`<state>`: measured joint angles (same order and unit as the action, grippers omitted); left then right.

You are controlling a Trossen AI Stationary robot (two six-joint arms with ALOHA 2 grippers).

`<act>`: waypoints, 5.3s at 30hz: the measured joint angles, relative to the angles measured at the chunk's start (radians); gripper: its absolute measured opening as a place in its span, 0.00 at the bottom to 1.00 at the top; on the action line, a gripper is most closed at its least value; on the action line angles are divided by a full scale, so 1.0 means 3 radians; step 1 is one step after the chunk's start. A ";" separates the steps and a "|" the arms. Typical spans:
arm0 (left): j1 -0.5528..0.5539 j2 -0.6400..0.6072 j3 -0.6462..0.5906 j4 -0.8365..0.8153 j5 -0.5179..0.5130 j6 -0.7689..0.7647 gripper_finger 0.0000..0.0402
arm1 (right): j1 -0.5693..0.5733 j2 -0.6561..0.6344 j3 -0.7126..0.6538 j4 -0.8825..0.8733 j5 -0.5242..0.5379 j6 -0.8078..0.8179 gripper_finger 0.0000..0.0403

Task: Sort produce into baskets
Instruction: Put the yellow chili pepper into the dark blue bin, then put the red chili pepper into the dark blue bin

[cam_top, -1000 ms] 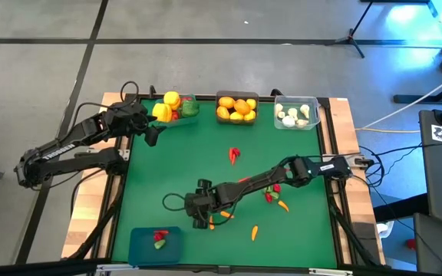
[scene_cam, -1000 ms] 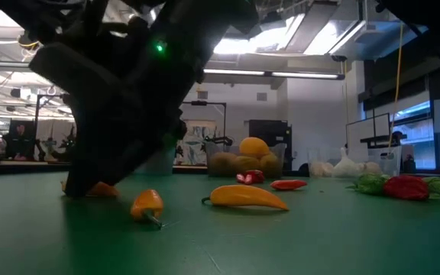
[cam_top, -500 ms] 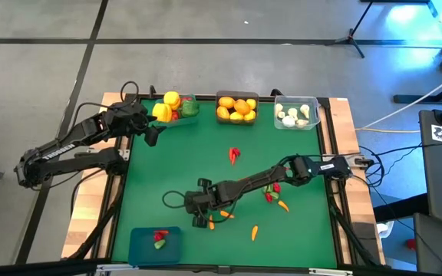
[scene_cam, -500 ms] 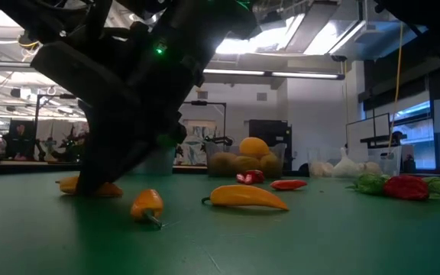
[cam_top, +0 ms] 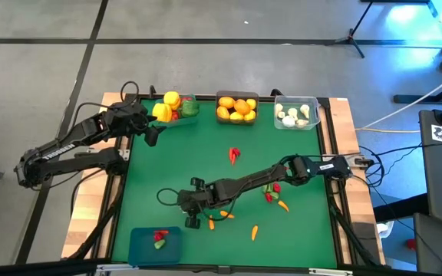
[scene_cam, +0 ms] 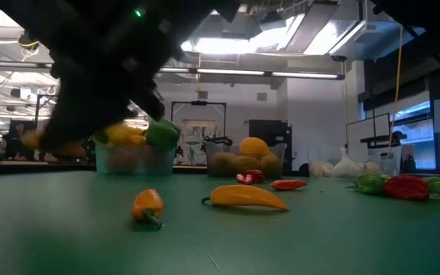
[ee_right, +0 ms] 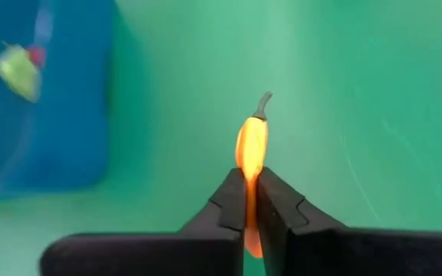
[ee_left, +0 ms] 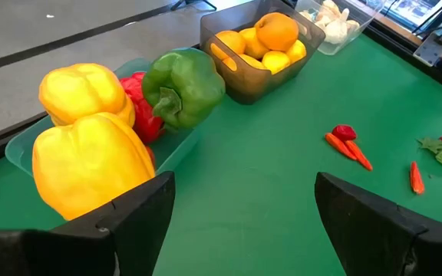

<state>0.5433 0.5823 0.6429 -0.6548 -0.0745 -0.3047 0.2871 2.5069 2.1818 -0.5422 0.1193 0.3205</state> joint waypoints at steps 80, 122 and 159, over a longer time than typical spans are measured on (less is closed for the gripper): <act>0.0000 0.0000 -0.0001 -0.0293 -0.0004 0.0166 0.77 | -0.1532 -0.1747 0.0543 -0.3122 -0.1249 -0.1938 0.42; 0.0000 0.0000 -0.0001 0.0142 -0.0219 -0.0320 0.77 | -0.1850 -0.4548 -0.4935 0.0911 -0.0810 0.0230 0.56; 0.0000 0.0000 -0.0001 0.0127 -0.0222 -0.0110 0.77 | -0.1143 -0.2841 -0.4138 0.1294 0.1039 0.0428 0.69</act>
<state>0.5434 0.5823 0.6426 -0.6167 -0.1410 -0.3378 -0.0560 1.6544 0.9405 -0.1540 0.4310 0.4490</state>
